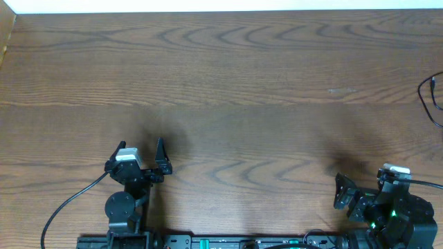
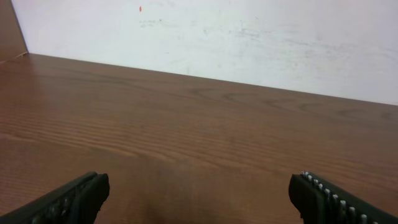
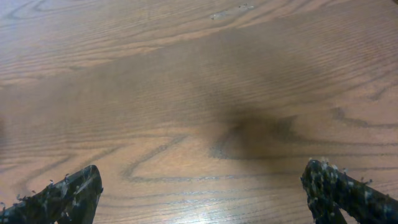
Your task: Untangle cables
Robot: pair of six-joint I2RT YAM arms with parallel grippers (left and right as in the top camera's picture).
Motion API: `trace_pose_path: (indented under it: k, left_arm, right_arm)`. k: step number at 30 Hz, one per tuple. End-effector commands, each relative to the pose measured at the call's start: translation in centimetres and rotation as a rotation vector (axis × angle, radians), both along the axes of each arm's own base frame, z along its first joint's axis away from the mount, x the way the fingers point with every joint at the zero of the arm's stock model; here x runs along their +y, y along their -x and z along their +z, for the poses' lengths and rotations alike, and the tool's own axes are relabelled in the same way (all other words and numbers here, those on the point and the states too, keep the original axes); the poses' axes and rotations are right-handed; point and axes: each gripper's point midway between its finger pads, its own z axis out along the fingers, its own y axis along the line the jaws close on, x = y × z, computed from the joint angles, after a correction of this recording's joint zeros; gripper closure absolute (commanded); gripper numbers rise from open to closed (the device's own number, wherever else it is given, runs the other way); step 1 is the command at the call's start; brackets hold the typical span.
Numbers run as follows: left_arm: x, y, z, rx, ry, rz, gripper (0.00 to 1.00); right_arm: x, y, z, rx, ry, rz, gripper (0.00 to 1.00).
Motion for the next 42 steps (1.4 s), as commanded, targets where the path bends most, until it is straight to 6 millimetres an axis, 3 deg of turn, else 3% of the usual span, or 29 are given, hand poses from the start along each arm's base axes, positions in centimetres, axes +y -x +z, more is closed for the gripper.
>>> trace_pose_path:
  k: [1, 10, 13, 21, 29, 37, 42]
  left_arm:
    - [-0.1, 0.0, -1.6, 0.039, 0.007, -0.007, 0.02]
    - [-0.1, 0.0, -1.6, 0.039, 0.007, -0.007, 0.02]
    - [-0.1, 0.0, -1.6, 0.039, 0.007, -0.007, 0.02]
    - [-0.1, 0.0, -1.6, 0.039, 0.007, -0.007, 0.02]
    - [-0.1, 0.0, -1.6, 0.039, 0.007, -0.007, 0.02]
    - [-0.1, 0.0, -1.6, 0.039, 0.007, -0.008, 0.02]
    - [-0.1, 0.0, -1.6, 0.039, 0.007, -0.007, 0.02]
  right_arm:
    - [0.0, 0.0, -0.1, 0.000, -0.004, -0.003, 0.01]
    - [0.0, 0.1, 0.0, -0.006, -0.003, -0.004, 0.01]
    - [-1.1, -0.2, 0.1, -0.017, 0.034, -0.054, 0.01]
    - [-1.5, -4.4, 0.1, -0.171, 0.153, -0.011, 0.01]
    - [-0.9, -7.6, -1.0, -0.333, 0.132, -0.001, 0.01]
    - [-0.5, -8.1, -2.4, -0.436, 0.118, 0.010, 0.01]
    - [-0.3, -8.5, -1.9, -0.498, 0.133, 0.023, 0.01]
